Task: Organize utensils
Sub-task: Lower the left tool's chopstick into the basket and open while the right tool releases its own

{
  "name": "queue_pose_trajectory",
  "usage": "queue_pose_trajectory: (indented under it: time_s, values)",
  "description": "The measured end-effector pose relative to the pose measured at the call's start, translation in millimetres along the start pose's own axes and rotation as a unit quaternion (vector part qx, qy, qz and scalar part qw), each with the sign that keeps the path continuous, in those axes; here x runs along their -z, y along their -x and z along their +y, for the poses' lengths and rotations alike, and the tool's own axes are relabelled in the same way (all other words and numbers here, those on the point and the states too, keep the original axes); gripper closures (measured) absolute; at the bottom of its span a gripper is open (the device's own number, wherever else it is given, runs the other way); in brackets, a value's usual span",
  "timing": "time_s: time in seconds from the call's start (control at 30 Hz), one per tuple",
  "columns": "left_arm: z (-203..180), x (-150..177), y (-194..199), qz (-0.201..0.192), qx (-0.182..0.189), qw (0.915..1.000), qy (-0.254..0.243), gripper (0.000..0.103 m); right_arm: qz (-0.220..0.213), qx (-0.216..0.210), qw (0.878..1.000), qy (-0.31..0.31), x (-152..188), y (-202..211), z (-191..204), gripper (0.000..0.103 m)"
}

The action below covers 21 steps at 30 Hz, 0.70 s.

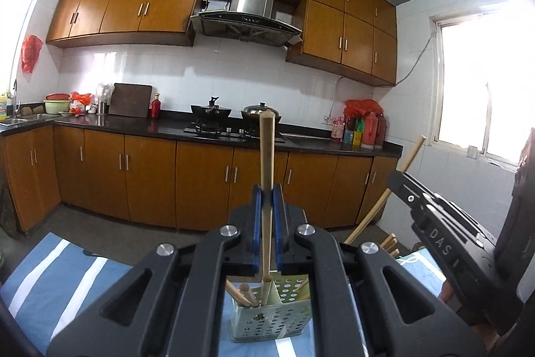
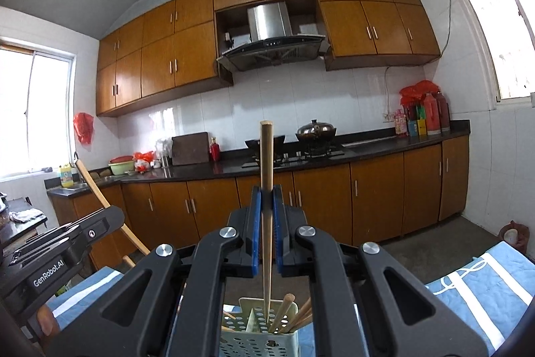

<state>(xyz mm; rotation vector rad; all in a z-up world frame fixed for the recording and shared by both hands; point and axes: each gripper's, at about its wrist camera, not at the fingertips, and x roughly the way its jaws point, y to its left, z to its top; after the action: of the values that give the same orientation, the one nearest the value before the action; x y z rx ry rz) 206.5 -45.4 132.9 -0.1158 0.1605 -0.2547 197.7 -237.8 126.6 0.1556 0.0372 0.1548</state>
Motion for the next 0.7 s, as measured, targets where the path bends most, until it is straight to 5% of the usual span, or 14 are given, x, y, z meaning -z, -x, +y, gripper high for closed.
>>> queue_pose_trajectory:
  time_s: [0.27,0.4,0.63,0.7]
  values:
    - [6.6,10.8,-15.7,0.023,-0.002,0.9997,0.006,0.095,0.028,-0.002,1.000,-0.005,10.9,-7.7,-1.9,0.095]
    - [9.6,7.7,-12.2,0.021,-0.005,0.9997,0.013,0.090,0.030,-0.003,1.000,-0.010,9.7,-0.3,-1.3,0.074]
    - [12.8,0.1,9.1,0.008,-0.010,0.9997,0.021,0.077,0.023,-0.002,1.000,-0.005,2.1,14.6,0.0,0.071]
    - [14.3,-1.1,17.0,0.005,-0.012,0.9997,0.022,0.072,0.021,0.000,1.000,-0.005,-0.3,20.2,-1.0,0.061]
